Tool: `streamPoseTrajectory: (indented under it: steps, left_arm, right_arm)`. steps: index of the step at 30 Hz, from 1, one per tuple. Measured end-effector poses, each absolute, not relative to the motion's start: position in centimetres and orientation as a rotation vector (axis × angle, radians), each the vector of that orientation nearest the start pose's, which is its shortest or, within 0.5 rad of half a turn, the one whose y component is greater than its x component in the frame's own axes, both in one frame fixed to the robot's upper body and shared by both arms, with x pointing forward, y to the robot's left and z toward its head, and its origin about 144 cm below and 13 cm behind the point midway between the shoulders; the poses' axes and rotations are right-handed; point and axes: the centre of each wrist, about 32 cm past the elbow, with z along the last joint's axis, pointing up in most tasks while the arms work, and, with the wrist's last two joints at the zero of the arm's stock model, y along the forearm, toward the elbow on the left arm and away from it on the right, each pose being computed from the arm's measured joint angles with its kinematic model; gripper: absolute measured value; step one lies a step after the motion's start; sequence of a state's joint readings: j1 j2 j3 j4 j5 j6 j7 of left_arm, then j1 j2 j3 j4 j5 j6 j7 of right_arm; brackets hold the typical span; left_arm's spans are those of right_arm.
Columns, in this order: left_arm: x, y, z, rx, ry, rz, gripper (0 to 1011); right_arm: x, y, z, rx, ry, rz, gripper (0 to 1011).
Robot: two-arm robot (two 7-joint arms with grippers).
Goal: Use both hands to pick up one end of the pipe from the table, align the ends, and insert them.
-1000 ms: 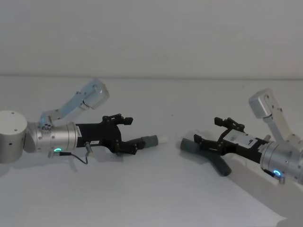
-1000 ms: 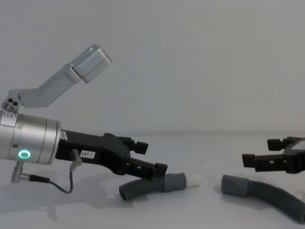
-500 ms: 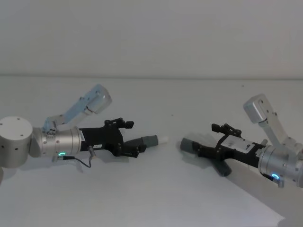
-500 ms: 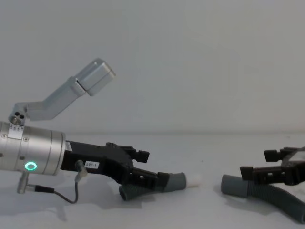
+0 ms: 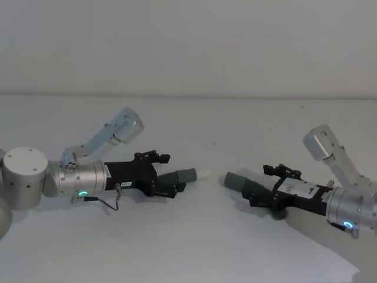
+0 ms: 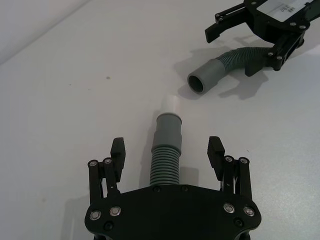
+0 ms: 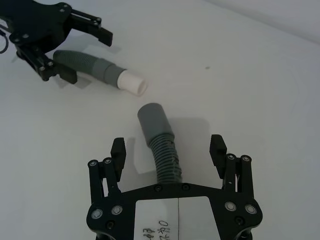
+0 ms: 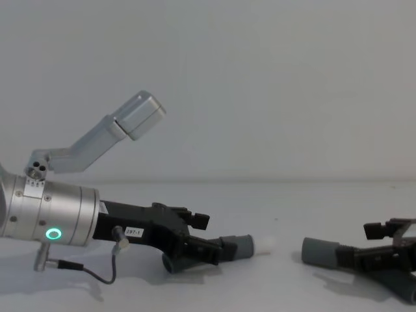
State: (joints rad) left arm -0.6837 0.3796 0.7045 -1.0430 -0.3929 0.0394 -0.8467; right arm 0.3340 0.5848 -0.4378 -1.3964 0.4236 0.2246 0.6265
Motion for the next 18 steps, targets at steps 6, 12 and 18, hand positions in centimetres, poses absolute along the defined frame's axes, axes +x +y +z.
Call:
streamPoseTrajectory:
  steps: [6, 12, 18]
  left_arm:
    - [61.0, 22.57, 119.22, 0.329, -0.016, 0.366, 1000]
    - [61.15, 22.27, 119.17, 0.336, -0.017, 0.361, 1000]
    - [61.25, 22.11, 119.18, 0.34, -0.017, 0.357, 1000]
  right_arm:
    - [52.9, -31.25, 118.36, -0.371, 0.116, -0.682, 1001]
    - [53.01, -31.5, 118.31, -0.375, 0.127, -0.668, 1001]
    - [53.08, -31.63, 118.31, -0.377, 0.133, -0.658, 1001]
